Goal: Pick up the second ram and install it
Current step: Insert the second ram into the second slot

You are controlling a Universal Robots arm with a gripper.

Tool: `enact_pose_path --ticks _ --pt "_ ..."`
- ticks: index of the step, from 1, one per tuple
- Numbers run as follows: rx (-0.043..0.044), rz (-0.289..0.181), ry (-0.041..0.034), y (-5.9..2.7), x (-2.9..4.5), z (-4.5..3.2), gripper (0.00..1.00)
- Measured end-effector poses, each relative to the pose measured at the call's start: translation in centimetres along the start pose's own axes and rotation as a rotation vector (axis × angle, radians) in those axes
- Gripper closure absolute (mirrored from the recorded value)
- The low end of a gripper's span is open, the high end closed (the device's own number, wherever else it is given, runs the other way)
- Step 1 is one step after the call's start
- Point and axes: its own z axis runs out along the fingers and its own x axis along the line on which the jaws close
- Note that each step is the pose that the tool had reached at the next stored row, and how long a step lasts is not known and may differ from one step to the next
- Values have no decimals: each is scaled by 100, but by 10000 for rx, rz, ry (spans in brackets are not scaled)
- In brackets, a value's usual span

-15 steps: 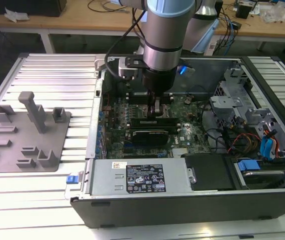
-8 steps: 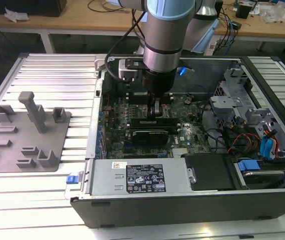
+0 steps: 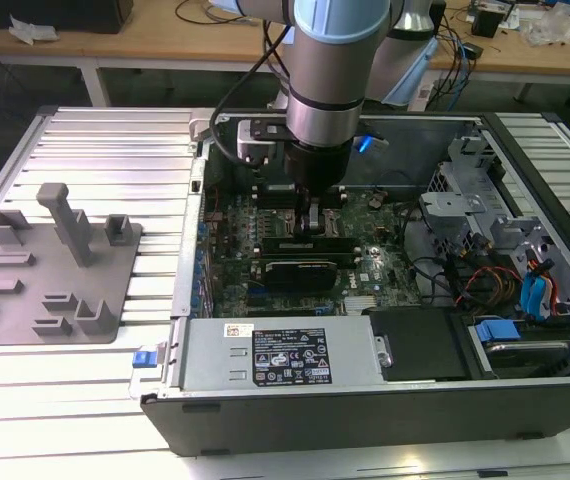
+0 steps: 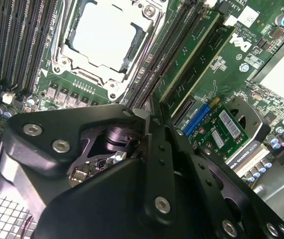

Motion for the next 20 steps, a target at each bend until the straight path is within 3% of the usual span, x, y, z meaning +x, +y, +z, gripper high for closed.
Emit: enact_pose_path --ticks 20 --pt "-1 -165 -8 -12 0 1 91"
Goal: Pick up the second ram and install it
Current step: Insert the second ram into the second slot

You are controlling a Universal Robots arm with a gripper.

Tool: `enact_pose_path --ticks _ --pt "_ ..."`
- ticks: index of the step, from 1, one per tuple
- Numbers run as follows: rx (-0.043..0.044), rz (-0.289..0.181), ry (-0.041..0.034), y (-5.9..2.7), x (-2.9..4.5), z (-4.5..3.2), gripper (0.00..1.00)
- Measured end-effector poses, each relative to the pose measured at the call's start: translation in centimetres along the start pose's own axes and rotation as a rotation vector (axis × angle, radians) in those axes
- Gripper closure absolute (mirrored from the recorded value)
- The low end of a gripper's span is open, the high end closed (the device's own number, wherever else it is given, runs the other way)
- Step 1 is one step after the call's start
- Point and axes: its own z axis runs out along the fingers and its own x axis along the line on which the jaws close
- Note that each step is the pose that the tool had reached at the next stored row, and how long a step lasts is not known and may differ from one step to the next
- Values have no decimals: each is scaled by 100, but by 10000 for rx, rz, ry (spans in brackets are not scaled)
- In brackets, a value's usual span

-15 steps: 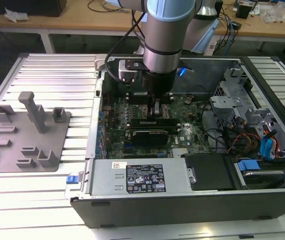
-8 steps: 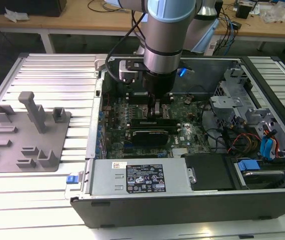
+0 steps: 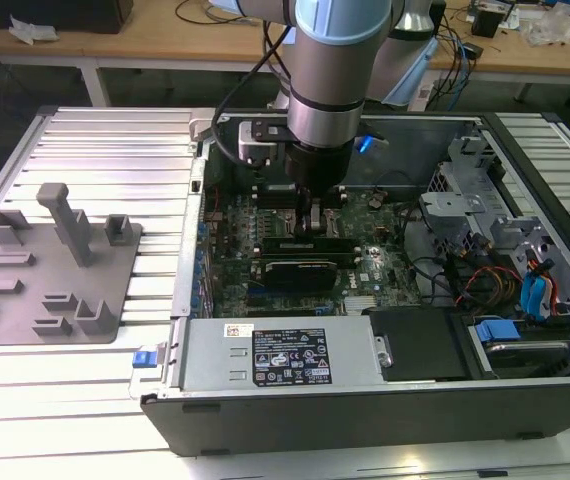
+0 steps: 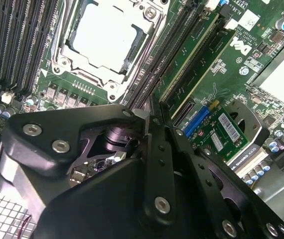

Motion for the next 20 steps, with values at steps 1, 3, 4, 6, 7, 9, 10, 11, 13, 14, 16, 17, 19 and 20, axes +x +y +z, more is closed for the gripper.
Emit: enact_pose_path --ticks 1,3,4,6,7,9,10,11,13,14,16,17,19,20 --pt "0 -1 0 0 0 0 91" --pt "1 -3 -1 -1 -1 4 91" --pt "1 -10 -1 -1 0 13 91" --pt "0 -14 -4 -1 0 32 91" --pt "0 -14 -6 -1 0 33 91" --pt "0 -15 -9 -1 0 34 91" --pt "1 -15 -12 -2 -1 46 91" --pt "2 -15 -12 -2 0 54 91" --pt "-1 -15 -10 -2 0 69 91" --pt "0 -15 -10 -2 0 70 91" --pt "0 -15 -12 -2 -1 75 91" --pt "-1 -15 -12 -3 -1 82 91" --pt "-1 -15 -11 -3 0 89 91" --pt "-1 -15 -13 -3 -1 90 91"
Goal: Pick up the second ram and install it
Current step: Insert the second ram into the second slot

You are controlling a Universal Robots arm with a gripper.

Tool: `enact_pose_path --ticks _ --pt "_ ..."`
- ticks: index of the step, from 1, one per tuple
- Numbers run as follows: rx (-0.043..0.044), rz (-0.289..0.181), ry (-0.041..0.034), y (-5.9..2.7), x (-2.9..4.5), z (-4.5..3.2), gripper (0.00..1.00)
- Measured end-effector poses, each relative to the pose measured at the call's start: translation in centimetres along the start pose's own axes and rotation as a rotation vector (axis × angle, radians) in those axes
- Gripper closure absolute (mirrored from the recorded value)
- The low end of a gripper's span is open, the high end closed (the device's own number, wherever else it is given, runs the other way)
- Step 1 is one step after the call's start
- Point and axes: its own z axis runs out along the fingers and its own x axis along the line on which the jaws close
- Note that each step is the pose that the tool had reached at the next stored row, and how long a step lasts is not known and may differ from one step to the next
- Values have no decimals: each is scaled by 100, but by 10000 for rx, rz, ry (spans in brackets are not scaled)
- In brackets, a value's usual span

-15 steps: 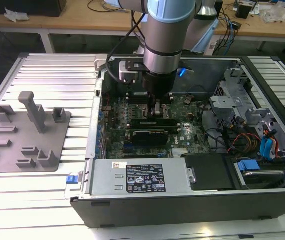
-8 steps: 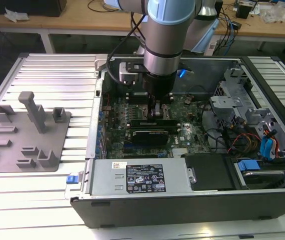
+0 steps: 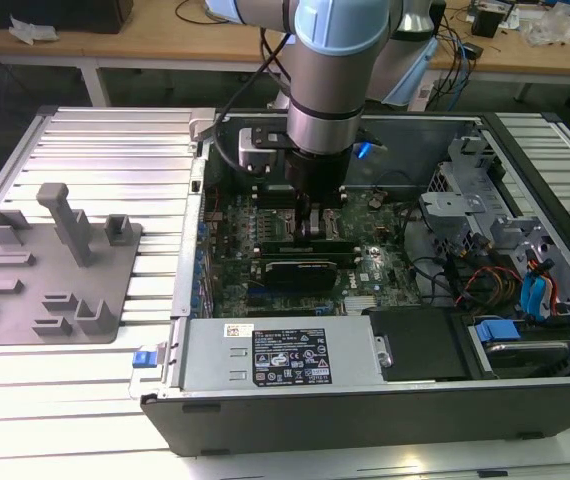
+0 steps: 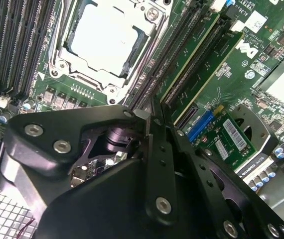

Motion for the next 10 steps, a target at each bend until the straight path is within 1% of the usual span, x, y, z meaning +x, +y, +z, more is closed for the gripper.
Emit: enact_pose_path --ticks 1,3,4,7,8,10 --pt "11 -2 -7 -2 -1 3 91" --pt "2 -2 -3 -1 0 2 89" --pt "1 0 0 0 0 0 83" --pt "1 1 -1 2 0 -53 83" --pt "1 0 -1 3 0 -91 83" --pt "1 0 0 4 0 -135 83"
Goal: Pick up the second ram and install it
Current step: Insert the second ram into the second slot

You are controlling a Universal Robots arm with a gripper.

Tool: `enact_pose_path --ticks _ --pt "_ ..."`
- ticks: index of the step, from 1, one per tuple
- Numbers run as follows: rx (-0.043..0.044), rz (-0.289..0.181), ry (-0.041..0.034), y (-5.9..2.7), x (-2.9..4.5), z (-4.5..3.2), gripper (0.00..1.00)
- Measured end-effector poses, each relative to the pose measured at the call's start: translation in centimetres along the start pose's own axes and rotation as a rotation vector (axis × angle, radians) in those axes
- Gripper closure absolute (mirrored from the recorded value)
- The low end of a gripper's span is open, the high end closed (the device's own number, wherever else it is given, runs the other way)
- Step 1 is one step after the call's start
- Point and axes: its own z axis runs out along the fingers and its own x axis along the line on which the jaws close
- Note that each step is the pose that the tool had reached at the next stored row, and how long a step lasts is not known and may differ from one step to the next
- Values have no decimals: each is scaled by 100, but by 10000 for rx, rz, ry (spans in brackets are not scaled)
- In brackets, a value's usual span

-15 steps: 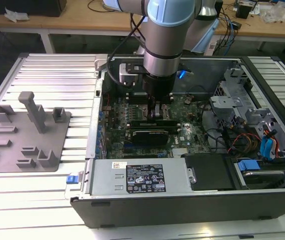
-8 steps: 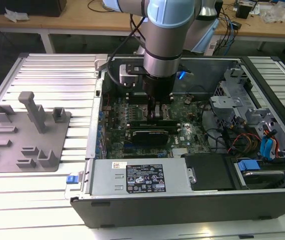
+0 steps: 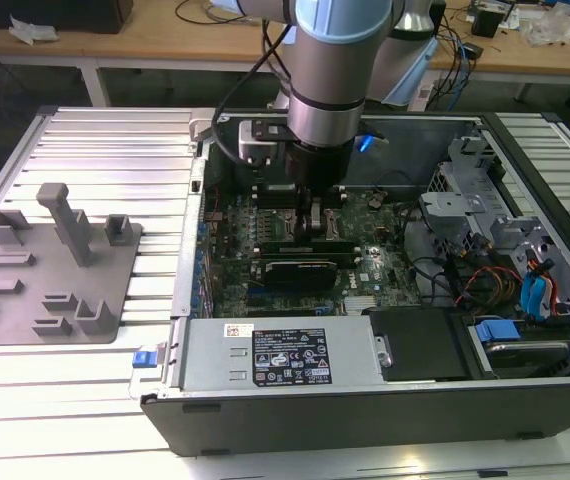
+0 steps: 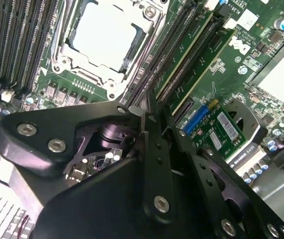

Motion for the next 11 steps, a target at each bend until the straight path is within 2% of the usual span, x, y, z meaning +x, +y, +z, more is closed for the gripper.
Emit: enact_pose_path --ticks 2,5,9,10,11 --pt "1 -1 -2 0 0 -18 83" --pt "0 0 1 -99 0 -22 83" --pt "0 -1 0 -119 -1 -22 83" --pt "0 0 0 -122 -1 -22 84" --pt "0 -1 0 -126 -1 -22 91"
